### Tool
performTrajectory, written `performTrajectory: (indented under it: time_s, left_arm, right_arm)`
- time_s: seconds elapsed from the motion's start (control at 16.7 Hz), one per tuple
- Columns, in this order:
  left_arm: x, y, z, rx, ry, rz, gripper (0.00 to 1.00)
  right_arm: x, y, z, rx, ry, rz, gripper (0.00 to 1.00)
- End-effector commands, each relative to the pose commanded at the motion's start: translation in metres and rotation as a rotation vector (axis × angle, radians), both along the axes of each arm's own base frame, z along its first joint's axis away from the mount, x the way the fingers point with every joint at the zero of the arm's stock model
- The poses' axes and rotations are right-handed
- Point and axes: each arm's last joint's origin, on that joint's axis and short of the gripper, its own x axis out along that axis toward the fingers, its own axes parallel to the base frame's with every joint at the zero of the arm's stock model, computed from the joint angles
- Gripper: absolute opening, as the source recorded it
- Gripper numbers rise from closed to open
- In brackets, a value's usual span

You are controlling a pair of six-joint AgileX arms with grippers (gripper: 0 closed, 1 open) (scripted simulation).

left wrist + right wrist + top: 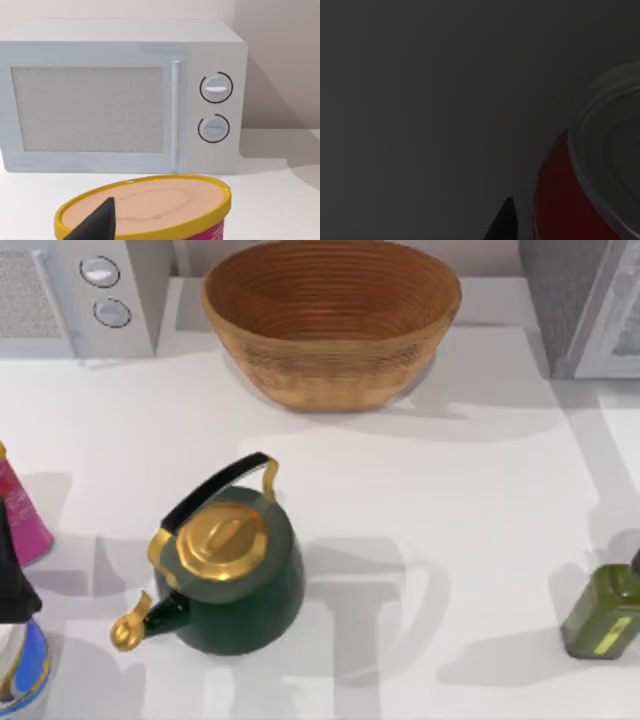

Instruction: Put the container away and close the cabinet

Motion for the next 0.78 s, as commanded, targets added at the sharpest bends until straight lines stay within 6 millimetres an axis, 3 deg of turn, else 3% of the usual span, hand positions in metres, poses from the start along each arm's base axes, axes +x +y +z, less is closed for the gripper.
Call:
performTrajectory:
  time_s: [0.6, 0.78]
  left_arm:
    - [0.0, 0.0, 0.0, 0.0, 0.0, 0.0, 1.0]
    - [0.0, 0.0, 0.0, 0.0, 0.0, 0.0, 1.0]
  right_arm:
    - [0.0, 0.0, 0.0, 0.0, 0.0, 0.0, 0.98]
    - [0.0, 0.0, 0.0, 0.0, 0.0, 0.0, 1.0]
